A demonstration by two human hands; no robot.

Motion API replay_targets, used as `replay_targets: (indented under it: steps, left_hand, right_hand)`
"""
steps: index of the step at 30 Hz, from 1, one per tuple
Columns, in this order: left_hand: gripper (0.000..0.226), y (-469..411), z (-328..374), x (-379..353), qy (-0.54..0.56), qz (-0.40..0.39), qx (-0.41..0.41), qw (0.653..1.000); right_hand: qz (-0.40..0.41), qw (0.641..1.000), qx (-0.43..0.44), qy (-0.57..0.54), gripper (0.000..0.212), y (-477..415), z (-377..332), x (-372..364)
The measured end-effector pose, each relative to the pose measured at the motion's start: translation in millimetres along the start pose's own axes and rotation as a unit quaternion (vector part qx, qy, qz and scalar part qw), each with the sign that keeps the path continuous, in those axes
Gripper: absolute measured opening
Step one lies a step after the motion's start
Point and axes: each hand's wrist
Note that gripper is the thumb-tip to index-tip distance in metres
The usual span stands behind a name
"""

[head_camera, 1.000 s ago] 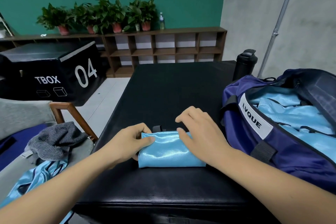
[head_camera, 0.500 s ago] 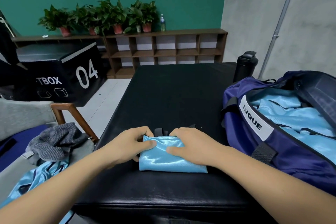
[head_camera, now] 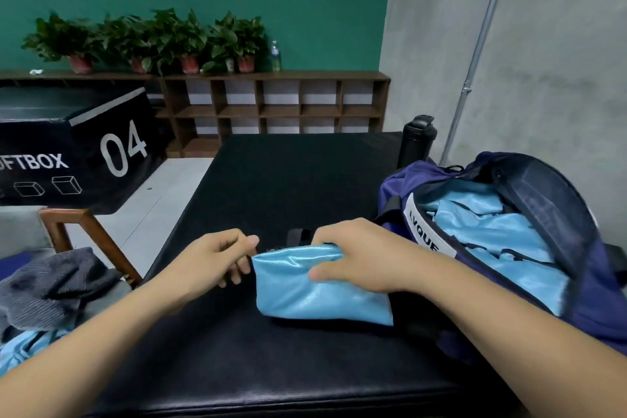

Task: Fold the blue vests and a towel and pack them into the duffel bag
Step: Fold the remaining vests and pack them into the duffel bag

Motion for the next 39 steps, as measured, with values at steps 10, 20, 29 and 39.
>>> replay_targets:
  steps: [10, 20, 29, 39]
  left_hand:
    - [0.015, -17, 18, -46, -0.048, -0.034, -0.043, 0.997]
    - [0.015, -19, 69, -78, -0.004, -0.037, -0.076, 0.996]
    - [0.010, -8, 187, -148, -0.010, -0.002, -0.293, 0.956]
    - [0.058, -41, 223, -256, -0.297, -0.152, -0.406, 0.851]
  right_hand:
    - [0.082, 0.993, -0.024, 0.075, 0.025, 41, 36, 165]
    - [0.050, 0.972, -0.126, 0.193, 0.029, 55, 130, 200]
    - [0.005, 0.959, -0.105, 0.262, 0.027, 53, 167, 153]
    - [0.254, 0.898, -0.119, 0.338, 0.049, 86, 186, 180]
Point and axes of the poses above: each hand's wrist, its own y-axis away from the middle knuckle, its own x-axis out of the back of the hand, z = x × y, and after that the axes turned 9 degrees about z, right-handed
